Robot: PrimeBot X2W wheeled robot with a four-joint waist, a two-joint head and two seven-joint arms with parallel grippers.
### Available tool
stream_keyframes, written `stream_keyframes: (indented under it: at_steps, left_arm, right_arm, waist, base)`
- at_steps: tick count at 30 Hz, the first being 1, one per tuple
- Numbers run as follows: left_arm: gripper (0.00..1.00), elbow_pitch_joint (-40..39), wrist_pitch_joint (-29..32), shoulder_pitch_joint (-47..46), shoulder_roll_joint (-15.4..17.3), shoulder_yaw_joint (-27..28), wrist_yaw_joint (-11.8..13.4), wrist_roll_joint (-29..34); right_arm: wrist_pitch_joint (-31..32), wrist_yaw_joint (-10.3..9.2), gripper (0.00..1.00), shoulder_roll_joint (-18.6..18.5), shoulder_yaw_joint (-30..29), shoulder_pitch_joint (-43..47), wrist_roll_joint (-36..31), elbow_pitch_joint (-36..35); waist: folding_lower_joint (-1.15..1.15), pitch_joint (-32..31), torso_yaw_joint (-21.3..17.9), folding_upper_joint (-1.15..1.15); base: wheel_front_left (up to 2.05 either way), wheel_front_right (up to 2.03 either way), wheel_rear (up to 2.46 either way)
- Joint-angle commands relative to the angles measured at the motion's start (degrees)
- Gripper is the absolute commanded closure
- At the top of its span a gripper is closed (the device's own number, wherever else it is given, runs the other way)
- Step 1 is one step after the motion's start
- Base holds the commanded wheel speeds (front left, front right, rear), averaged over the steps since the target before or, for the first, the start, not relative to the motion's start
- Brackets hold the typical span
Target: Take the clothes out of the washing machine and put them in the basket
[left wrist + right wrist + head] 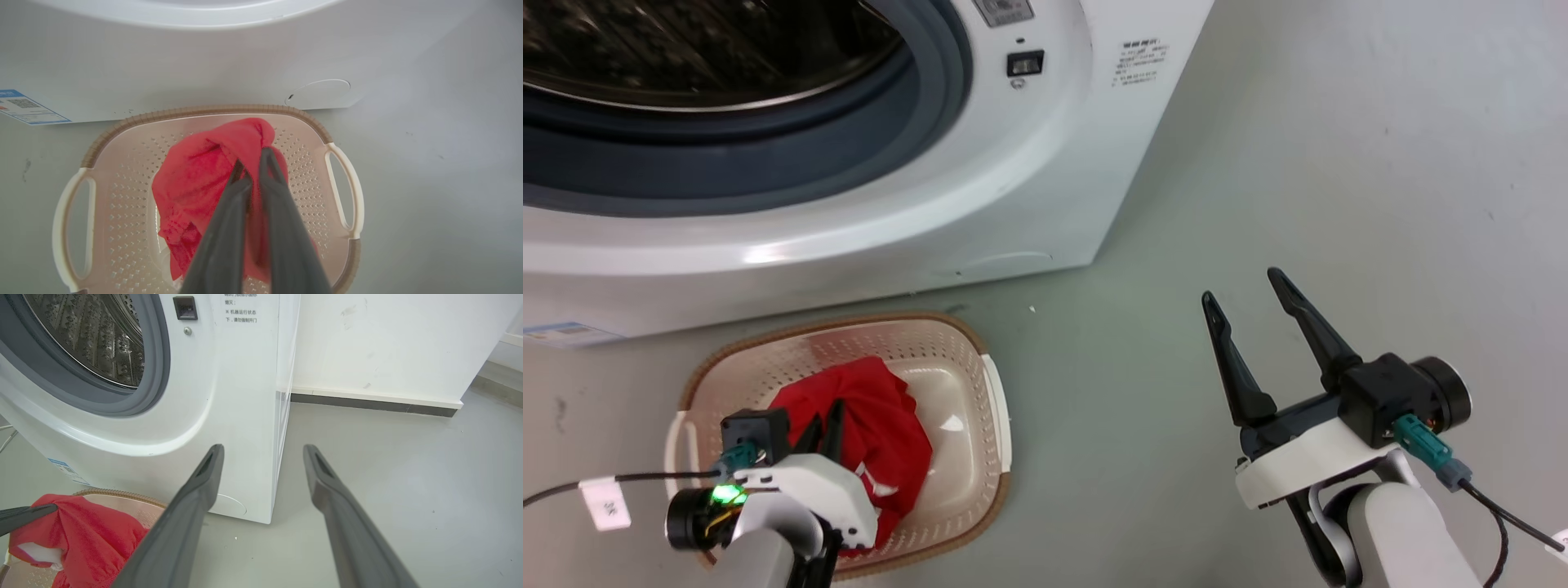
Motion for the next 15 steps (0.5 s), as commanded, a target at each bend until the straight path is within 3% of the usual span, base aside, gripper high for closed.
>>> stream_keyframes:
  at_steps: [1,9,15]
  left_arm:
    - [1.00,2.00,-0.51,-2.19,-0.31,-0.44,-0.52,0.57]
    - [1.00,15.97,-0.49,-9.78,-1.20,-2.78,-2.24,2.04]
    - [1.00,26.46,-1.01,-15.42,-1.84,-2.94,-2.19,1.95]
  right_arm:
    - [-0.53,-0.04,0.00,0.09,0.27,-1.47,0.31,-0.03]
    - [-2.04,-0.04,0.00,0.10,2.03,-4.20,1.78,0.58]
    - [-2.75,-0.04,0.00,0.10,3.57,-6.01,2.92,0.98]
  waist:
    - [-0.01,4.27,-2.57,0.00]
    - [-0.01,10.74,-5.43,0.00]
    - [-0.01,14.40,-6.64,0.00]
  base:
    - [0.00,0.00,0.00]
    - [0.00,0.00,0.00]
    - [0.00,0.00,0.00]
